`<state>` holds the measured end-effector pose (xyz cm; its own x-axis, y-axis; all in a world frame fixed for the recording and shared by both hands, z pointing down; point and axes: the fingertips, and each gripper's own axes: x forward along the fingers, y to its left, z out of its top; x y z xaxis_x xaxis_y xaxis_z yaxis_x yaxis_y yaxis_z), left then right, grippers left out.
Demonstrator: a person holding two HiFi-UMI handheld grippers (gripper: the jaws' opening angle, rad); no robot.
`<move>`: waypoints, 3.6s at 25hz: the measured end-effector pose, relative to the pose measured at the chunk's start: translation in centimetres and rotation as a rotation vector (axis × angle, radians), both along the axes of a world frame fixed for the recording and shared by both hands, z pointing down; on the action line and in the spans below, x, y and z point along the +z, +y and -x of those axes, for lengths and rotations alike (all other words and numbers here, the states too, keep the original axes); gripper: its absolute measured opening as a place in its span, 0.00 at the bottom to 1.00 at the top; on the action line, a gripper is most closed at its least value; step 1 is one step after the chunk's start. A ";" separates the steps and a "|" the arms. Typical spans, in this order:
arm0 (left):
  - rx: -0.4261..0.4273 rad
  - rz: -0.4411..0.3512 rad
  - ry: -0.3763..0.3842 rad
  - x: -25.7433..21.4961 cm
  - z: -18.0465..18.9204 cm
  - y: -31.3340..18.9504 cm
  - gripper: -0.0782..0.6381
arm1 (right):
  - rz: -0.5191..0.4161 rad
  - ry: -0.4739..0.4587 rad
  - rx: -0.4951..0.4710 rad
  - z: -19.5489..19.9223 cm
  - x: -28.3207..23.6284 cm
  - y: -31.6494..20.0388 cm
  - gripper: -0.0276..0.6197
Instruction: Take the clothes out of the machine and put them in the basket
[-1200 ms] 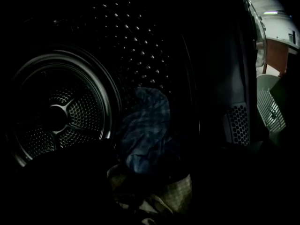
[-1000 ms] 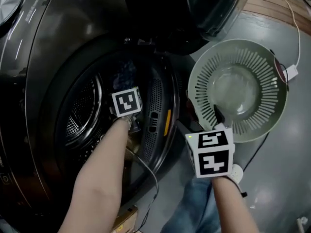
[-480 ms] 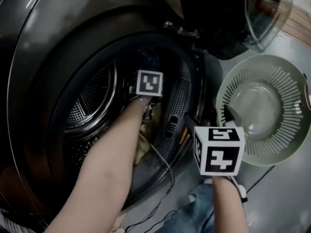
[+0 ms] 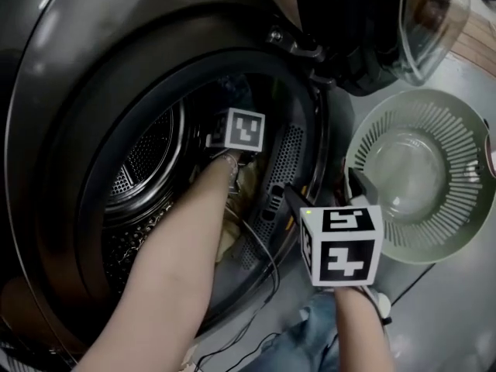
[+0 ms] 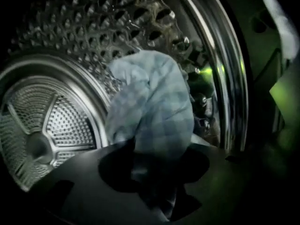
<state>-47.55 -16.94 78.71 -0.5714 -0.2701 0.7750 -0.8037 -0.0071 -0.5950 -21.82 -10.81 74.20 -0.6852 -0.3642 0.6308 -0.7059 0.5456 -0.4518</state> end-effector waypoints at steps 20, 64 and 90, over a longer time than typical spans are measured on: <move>-0.061 -0.112 -0.154 -10.1 -7.8 4.4 0.28 | 0.019 0.076 -0.015 -8.4 -10.8 3.3 0.77; 0.074 -0.450 0.159 -31.4 -27.0 10.0 0.20 | 0.026 0.165 0.080 -23.2 -23.7 6.2 0.77; 0.250 -0.578 0.425 -49.8 -38.7 9.6 0.20 | -0.008 0.191 0.271 -32.6 -38.4 6.7 0.77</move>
